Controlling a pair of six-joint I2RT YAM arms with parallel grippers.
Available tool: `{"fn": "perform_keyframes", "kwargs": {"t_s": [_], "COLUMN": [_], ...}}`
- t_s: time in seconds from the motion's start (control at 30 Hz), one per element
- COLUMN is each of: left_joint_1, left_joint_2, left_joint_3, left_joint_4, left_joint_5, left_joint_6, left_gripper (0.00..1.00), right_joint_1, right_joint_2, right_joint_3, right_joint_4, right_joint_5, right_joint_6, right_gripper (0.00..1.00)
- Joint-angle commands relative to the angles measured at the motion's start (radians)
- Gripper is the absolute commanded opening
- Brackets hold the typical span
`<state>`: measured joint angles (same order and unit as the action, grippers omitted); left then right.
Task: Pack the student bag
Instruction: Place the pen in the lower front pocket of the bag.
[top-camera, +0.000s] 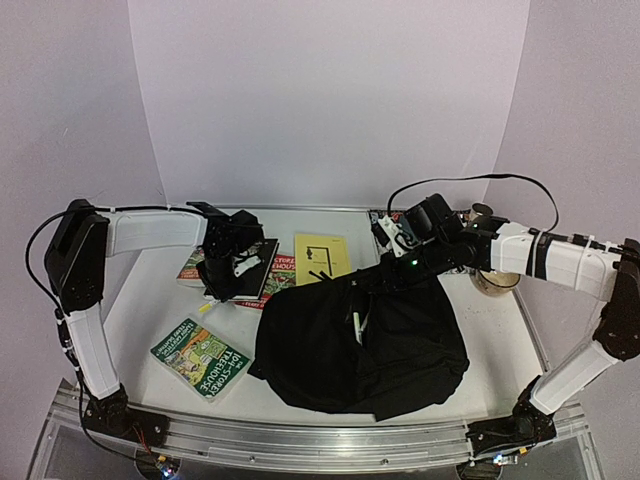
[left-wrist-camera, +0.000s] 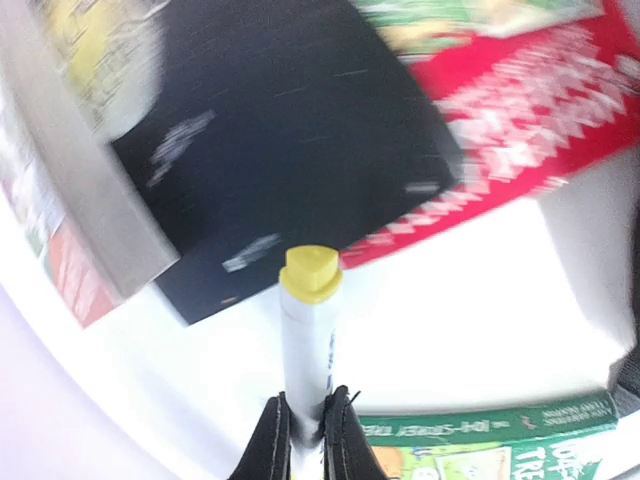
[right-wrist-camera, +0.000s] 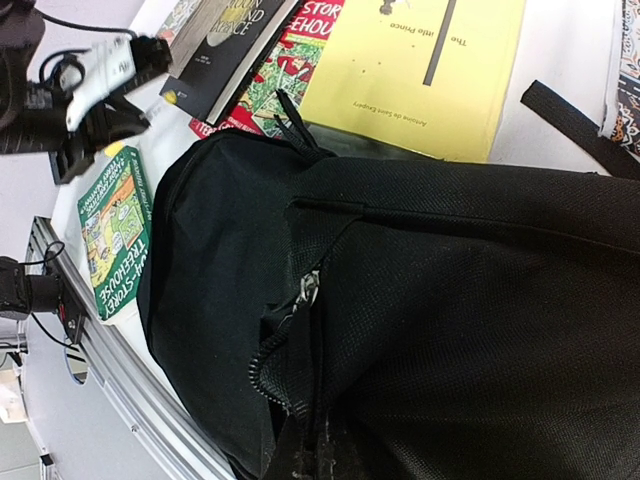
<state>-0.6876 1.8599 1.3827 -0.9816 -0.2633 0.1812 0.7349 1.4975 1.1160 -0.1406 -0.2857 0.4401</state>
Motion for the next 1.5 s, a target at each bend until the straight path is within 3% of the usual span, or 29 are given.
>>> {"fn": "perform_keyframes", "kwargs": {"t_s": [0.0,0.33,0.47,0.63,1.03,1.27,1.47], "left_joint_1": [0.037,-0.011,-0.098,-0.239,-0.391,-0.4,-0.394], "left_joint_2": [-0.061,-0.196,-0.293,-0.292,-0.118,-0.029,0.035], "left_joint_3": [0.076,0.044,-0.04,-0.075,-0.016,0.063,0.152], "left_joint_4": [-0.017,0.109,0.285,0.392,0.569,0.58,0.578], "left_joint_5": [-0.046,0.116,0.293,0.359,0.509,0.559,0.509], "left_joint_6": [-0.136,-0.514,-0.622,-0.725,-0.801,-0.786,-0.8], "left_gripper": [0.0,0.0,0.0,0.0,0.0,0.0,0.0], "right_joint_1": [0.006,0.006,0.006,0.007,0.008,0.008,0.013], "right_joint_2": [-0.039,-0.019,-0.017,-0.009,-0.007,-0.017,-0.025], "right_joint_3": [0.034,0.054,0.053,0.055,0.061,0.049,0.04], "right_joint_4": [0.032,0.038,0.045,0.058,0.073,0.079,0.088], "right_joint_5": [0.002,0.0,0.002,-0.001,-0.005,-0.011,-0.02], "right_joint_6": [0.006,0.013,0.017,0.023,0.026,0.028,0.035], "right_gripper": [0.0,0.0,0.0,0.0,0.0,0.0,0.0]}}
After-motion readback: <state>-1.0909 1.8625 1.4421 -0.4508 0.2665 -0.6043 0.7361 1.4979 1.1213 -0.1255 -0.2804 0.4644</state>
